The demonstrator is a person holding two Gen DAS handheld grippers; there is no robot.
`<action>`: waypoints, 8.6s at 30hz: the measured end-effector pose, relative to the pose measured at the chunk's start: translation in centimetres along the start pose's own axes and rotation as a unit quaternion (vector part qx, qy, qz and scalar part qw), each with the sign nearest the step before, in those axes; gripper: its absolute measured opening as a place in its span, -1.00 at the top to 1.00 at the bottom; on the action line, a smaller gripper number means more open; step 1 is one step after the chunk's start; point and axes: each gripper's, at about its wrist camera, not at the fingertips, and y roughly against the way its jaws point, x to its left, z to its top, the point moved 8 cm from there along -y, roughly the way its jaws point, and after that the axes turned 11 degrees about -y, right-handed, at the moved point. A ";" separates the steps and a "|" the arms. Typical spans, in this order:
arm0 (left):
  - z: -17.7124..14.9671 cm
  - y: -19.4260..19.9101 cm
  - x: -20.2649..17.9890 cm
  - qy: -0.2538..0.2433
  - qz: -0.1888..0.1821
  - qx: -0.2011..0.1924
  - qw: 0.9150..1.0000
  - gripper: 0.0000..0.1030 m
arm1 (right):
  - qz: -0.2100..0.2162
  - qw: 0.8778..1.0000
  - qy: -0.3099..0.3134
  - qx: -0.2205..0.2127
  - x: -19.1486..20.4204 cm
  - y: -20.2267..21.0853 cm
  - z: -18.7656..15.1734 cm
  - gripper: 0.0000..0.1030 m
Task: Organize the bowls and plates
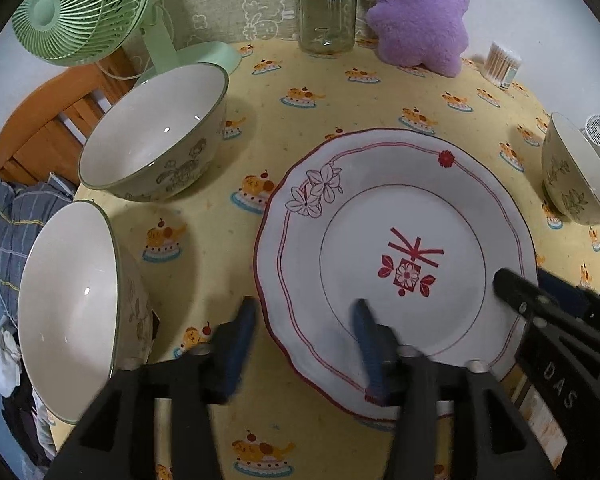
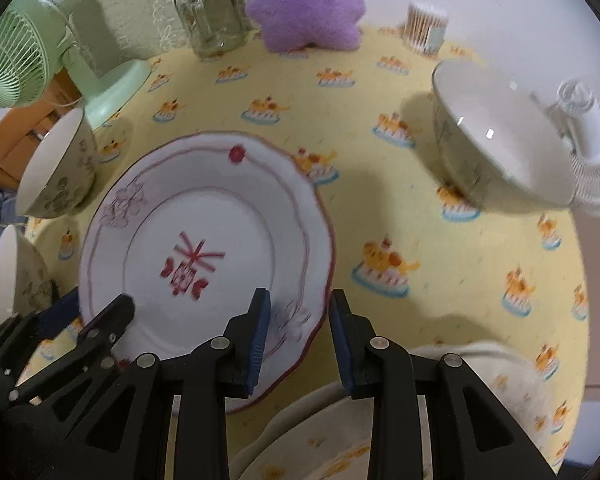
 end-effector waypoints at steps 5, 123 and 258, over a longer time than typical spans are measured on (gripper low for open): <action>0.8 -0.4 -0.4 -0.001 -0.013 -0.002 1.000 -0.50 | 0.020 1.000 -0.008 -0.016 -0.4 0.1 1.8 -0.35; -7.9 7.5 -17.1 -0.047 0.011 0.020 0.999 -0.43 | 0.018 0.999 -0.013 0.040 -16.9 10.6 -11.9 0.33; -8.7 6.1 10.4 -0.031 -0.043 -0.015 0.998 0.40 | -0.009 1.000 -0.019 -0.008 13.8 8.6 -10.0 0.62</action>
